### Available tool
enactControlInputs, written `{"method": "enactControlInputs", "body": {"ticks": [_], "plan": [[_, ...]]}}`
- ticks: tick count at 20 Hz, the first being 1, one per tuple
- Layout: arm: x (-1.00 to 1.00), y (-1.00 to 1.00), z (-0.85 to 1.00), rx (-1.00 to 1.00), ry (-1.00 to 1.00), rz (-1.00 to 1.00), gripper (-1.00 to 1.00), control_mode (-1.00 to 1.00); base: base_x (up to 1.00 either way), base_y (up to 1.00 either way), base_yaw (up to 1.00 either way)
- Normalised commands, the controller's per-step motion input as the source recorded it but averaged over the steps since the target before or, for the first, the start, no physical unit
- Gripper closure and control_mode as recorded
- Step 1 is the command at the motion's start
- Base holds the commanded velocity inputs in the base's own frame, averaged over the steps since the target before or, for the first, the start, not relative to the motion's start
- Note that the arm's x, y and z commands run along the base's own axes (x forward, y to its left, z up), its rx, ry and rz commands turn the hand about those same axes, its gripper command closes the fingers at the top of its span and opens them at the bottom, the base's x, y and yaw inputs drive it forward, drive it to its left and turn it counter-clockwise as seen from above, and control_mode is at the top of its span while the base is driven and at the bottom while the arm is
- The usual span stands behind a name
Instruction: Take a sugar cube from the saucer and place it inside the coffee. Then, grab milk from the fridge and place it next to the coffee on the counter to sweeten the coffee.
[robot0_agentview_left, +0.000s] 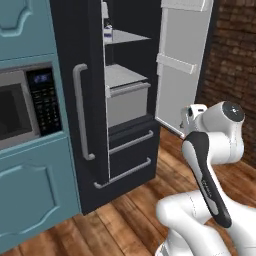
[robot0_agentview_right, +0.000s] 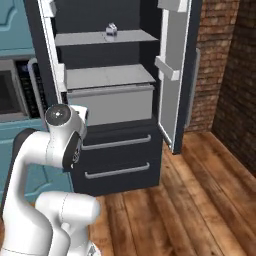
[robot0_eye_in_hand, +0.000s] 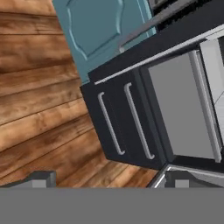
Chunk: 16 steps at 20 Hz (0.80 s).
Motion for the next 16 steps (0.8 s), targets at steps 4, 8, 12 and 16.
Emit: {"method": "enactControlInputs", "body": {"ticks": [4,8,12,16], "plan": [[0.0,0.0,0.0,0.0,0.0,0.0,-1.0,1.0,1.0,-0.52,0.23],[0.0,0.0,0.0,0.0,0.0,0.0,-1.0,1.0,0.95,-0.24,0.33],[0.0,0.0,0.0,0.0,0.0,0.0,-1.0,1.0,0.68,-0.04,0.4],[0.0,0.0,0.0,0.0,0.0,0.0,-1.0,1.0,0.5,-0.21,0.36]]}}
